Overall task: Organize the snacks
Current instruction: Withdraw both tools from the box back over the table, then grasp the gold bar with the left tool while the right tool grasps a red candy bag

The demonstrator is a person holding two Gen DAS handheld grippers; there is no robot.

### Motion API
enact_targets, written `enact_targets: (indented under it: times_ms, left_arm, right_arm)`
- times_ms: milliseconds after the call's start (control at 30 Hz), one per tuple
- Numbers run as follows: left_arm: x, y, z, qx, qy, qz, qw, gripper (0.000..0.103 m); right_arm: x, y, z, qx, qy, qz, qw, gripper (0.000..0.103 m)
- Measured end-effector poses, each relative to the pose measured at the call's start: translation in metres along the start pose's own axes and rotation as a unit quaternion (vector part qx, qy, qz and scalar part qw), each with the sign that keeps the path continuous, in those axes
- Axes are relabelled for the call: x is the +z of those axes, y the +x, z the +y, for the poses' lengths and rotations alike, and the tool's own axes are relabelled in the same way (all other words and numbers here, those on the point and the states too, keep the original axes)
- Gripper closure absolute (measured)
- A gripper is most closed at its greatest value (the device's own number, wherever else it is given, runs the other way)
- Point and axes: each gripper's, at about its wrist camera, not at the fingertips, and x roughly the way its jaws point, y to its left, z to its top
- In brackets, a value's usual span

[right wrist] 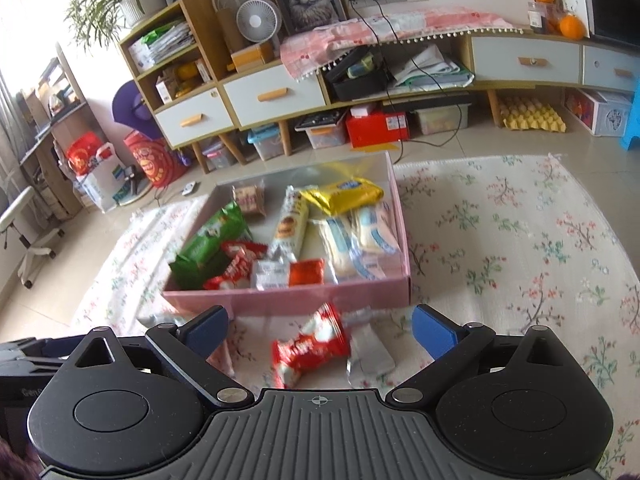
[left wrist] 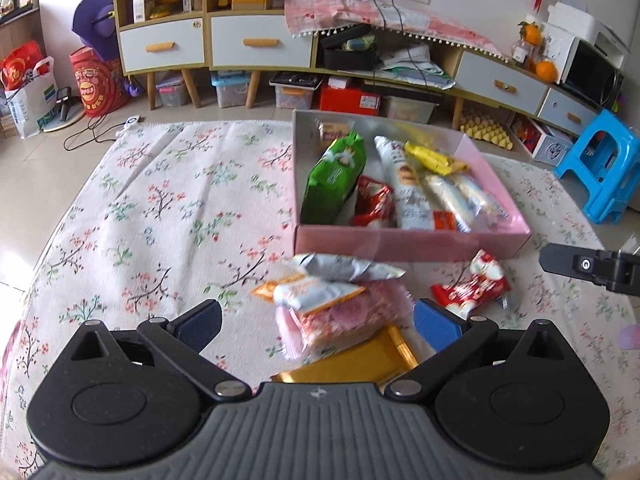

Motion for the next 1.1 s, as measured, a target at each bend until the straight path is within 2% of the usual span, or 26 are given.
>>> enact_targets:
  times_ms: [100, 167, 300, 400, 633, 700, 767, 867, 1100]
  left_arm:
    - [-0.010, 0.002, 0.003, -0.010, 0.017, 0.001, 0.9998, 0.000]
    - [-0.018, 0.004, 0.004, -0.013, 0.038, -0.004, 0.9992, 0.001]
    - [-0.029, 0.008, 0.006, -0.014, 0.089, -0.014, 0.9958, 0.001]
    - [-0.038, 0.011, 0.009, -0.034, 0.112, -0.017, 0.9930, 0.001]
    - [-0.055, 0.021, 0.005, -0.057, 0.193, -0.001, 0.9796, 0.002]
    - [-0.056, 0.020, 0.006, -0.067, 0.197, 0.001, 0.9781, 0.002]
    - [-0.054, 0.020, 0.006, -0.084, 0.193, 0.014, 0.9774, 0.009]
    - [-0.055, 0.017, 0.006, -0.113, 0.196, 0.031, 0.9736, 0.014]
    - [-0.061, 0.011, -0.003, -0.150, 0.224, 0.048, 0.9619, 0.022]
  right_arm:
    - [-0.012, 0.008, -0.001, -0.028, -0.029, 0.008, 0.999, 0.003]
    - [-0.019, 0.012, -0.002, -0.032, -0.047, 0.009, 0.998, 0.003]
    - [-0.032, 0.013, -0.004, -0.017, -0.075, 0.003, 0.997, 0.003]
    - [-0.040, 0.012, -0.004, -0.003, -0.091, -0.004, 0.996, 0.003]
    - [-0.056, 0.023, 0.003, 0.044, -0.105, 0.014, 0.993, 0.003]
    - [-0.061, 0.028, 0.009, 0.056, -0.113, 0.025, 0.992, 0.003]
    - [-0.066, 0.035, 0.015, 0.069, -0.117, 0.036, 0.990, 0.003]
    - [-0.068, 0.043, 0.021, 0.086, -0.099, 0.052, 0.990, 0.003]
    - [-0.060, 0.053, 0.028, 0.093, -0.073, 0.040, 0.992, 0.003]
